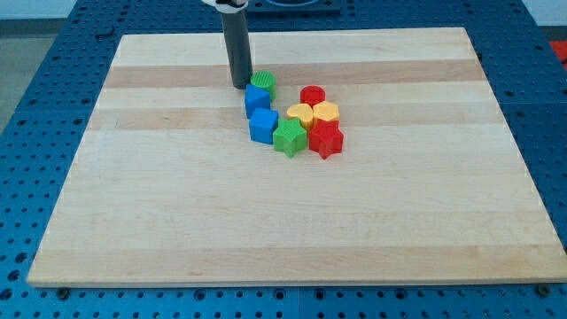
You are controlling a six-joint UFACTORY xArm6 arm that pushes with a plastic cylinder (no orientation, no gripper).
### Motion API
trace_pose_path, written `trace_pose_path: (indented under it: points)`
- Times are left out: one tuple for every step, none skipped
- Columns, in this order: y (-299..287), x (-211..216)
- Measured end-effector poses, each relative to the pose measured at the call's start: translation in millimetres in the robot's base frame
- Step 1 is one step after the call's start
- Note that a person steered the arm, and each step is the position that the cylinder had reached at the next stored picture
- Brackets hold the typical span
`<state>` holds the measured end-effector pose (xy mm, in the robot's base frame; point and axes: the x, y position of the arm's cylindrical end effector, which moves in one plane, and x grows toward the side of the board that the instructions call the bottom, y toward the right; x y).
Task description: Move the green circle right a bit
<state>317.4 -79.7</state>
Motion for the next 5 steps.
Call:
trace_pose_path:
  points:
    - [0, 0]
    - [0, 0]
    - [14, 2]
    - [20, 2]
    - [20, -1]
